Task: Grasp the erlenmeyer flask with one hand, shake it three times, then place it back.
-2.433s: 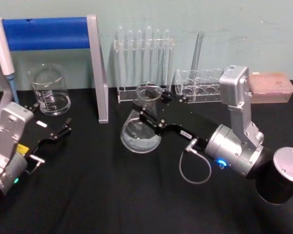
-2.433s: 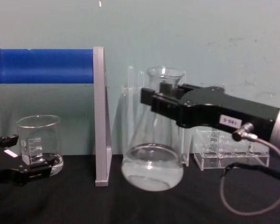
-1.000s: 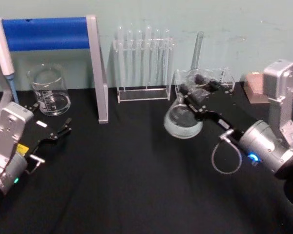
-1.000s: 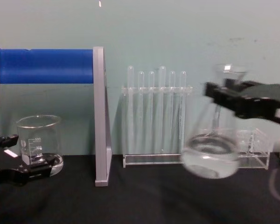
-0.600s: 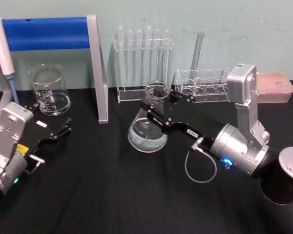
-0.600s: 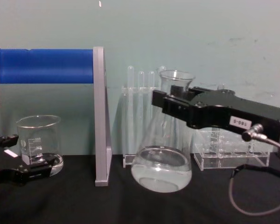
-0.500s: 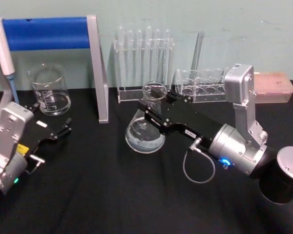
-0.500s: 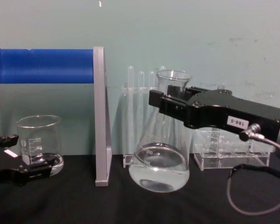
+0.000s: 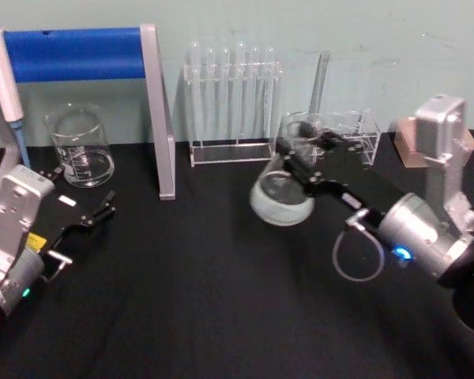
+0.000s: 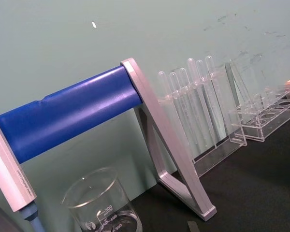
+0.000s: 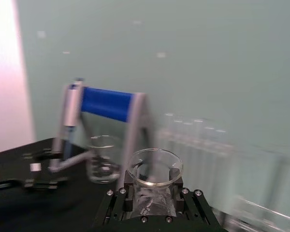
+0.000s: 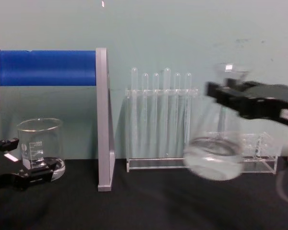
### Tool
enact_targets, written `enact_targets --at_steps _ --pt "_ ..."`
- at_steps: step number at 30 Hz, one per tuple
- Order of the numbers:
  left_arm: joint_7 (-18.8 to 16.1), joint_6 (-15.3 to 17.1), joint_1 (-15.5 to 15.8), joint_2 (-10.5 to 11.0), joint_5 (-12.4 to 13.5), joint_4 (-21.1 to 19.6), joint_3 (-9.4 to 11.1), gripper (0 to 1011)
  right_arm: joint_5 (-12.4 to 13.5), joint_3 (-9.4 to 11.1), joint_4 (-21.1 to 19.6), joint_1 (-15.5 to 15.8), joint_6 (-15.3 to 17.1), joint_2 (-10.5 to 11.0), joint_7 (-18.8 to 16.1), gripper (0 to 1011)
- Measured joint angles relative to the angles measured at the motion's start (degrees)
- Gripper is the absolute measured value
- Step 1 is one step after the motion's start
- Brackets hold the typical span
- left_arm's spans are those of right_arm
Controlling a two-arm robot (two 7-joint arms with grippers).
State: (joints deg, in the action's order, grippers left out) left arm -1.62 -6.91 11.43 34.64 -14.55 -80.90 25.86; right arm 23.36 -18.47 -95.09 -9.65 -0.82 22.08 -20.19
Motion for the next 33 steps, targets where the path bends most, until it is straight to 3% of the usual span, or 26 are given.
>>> enact_targets --at_steps 11,16,24,27,33 --pt "0.0 0.0 0.0 0.0 0.0 0.0 0.0 1001 -2.19 8.75 -4.03 6.45 0.23 0.87 8.29 450" --pt "0.0 0.0 0.0 0.0 0.0 0.0 0.0 1001 -2.99 10.54 -4.82 7.83 0.33 0.66 9.57 449" --pt "0.0 0.0 0.0 0.0 0.0 0.0 0.0 1001 -3.68 10.47 -4.65 7.41 0.65 -0.21 8.05 449" --pt "0.0 0.0 0.0 0.0 0.0 0.0 0.0 1001 -3.73 9.43 -3.99 6.42 1.02 -0.68 6.21 449" --pt "0.0 0.0 0.0 0.0 0.0 0.0 0.0 1001 -3.4 5.32 -2.15 3.64 1.7 -1.46 1.49 449"
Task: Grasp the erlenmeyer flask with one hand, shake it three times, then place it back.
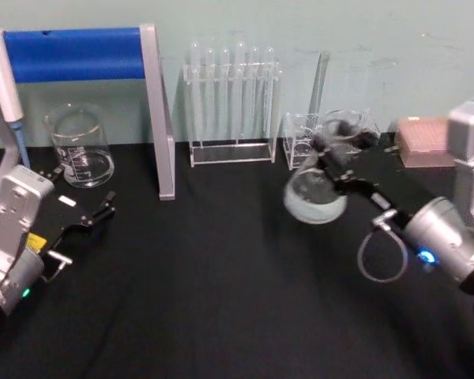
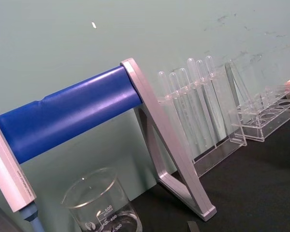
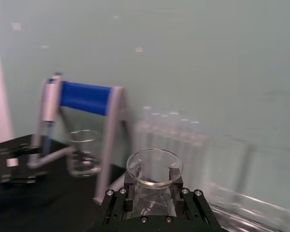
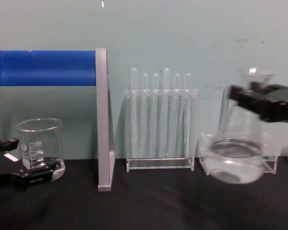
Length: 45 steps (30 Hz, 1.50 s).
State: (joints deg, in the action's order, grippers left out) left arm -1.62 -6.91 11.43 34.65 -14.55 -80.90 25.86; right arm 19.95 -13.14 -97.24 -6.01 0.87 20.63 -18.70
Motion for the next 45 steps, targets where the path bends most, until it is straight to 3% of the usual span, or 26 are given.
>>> enact_targets --at_steps 7,11,16,22,27,30,40,45 --pt "0.0 0.0 0.0 0.0 0.0 0.0 0.0 1001 1.45 -6.21 2.48 -3.87 0.21 -0.5 -5.98 449" --pt "0.0 0.0 0.0 0.0 0.0 0.0 0.0 1001 2.14 -8.55 3.53 -5.35 0.2 -0.63 -7.97 449" --pt "0.0 0.0 0.0 0.0 0.0 0.0 0.0 1001 2.78 -10.27 4.37 -6.56 0.03 -0.66 -9.11 449" --pt "0.0 0.0 0.0 0.0 0.0 0.0 0.0 1001 3.48 -10.72 4.44 -6.85 -0.37 -0.02 -8.44 449" --pt "0.0 0.0 0.0 0.0 0.0 0.0 0.0 1001 3.58 -9.23 3.8 -5.98 -0.78 0.7 -5.83 449" --pt "0.0 0.0 0.0 0.0 0.0 0.0 0.0 1001 3.45 -7.33 3.07 -4.9 -0.98 1.21 -3.26 449" --pt "0.0 0.0 0.0 0.0 0.0 0.0 0.0 1001 1.27 1.22 -0.68 1.0 -0.85 2.17 5.76 449" --pt "0.0 0.0 0.0 0.0 0.0 0.0 0.0 1001 0.36 4.08 -2.47 3.5 -0.52 2.18 8.2 449"
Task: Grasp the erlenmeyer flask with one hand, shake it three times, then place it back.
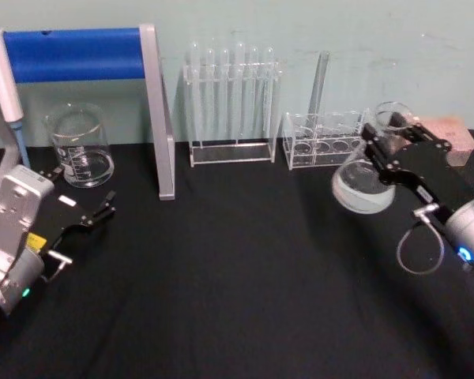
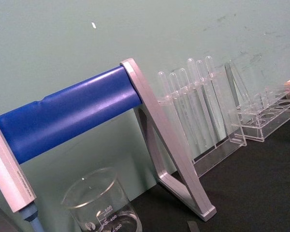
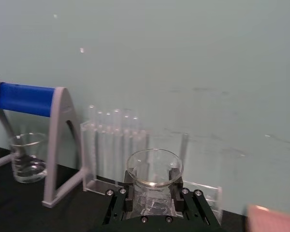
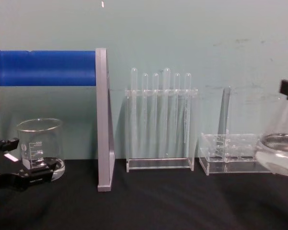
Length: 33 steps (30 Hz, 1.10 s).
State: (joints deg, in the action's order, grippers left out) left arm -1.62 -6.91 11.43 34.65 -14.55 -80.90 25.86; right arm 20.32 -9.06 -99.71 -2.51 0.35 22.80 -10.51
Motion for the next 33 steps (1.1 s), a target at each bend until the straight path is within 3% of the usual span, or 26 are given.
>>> enact_targets --at_steps 5,12,20,25,33 --pt "0.0 0.0 0.0 0.0 0.0 0.0 0.0 1001 -0.91 1.57 -1.26 1.59 0.43 -0.39 0.87 449" --pt "0.0 0.0 0.0 0.0 0.0 0.0 0.0 1001 -1.59 0.47 -1.24 1.0 0.77 -1.29 -1.19 449" --pt "0.0 0.0 0.0 0.0 0.0 0.0 0.0 1001 -1.85 -3.41 0.3 -1.52 1.19 -2.47 -6.0 449" --pt "0.0 0.0 0.0 0.0 0.0 0.0 0.0 1001 -1.16 -7.15 2.1 -3.98 1.42 -2.94 -9.82 449" --pt "0.0 0.0 0.0 0.0 0.0 0.0 0.0 1001 -0.02 -10.62 4.25 -6.52 1.44 -3.15 -12.56 449"
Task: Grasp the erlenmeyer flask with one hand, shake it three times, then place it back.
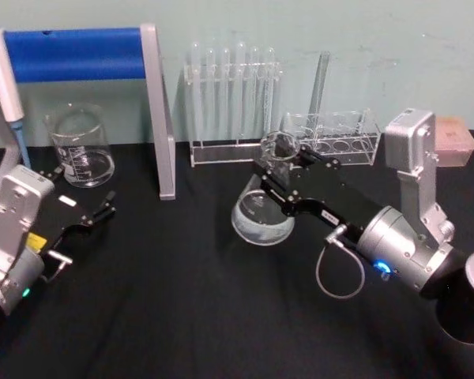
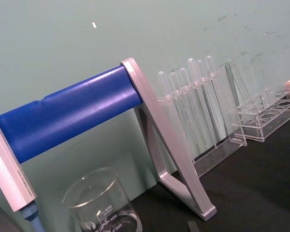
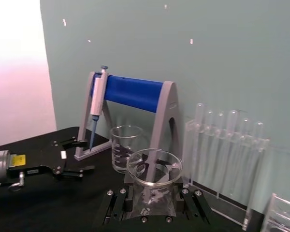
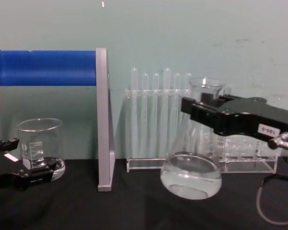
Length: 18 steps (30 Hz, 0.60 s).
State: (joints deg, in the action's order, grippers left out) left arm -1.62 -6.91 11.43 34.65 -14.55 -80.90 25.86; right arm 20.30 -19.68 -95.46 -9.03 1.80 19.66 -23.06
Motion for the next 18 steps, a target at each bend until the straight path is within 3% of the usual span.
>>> enact_targets --at_steps 18 --pt "0.0 0.0 0.0 0.0 0.0 0.0 0.0 1001 0.91 -2.95 4.45 -3.93 -1.76 1.27 -2.22 449"
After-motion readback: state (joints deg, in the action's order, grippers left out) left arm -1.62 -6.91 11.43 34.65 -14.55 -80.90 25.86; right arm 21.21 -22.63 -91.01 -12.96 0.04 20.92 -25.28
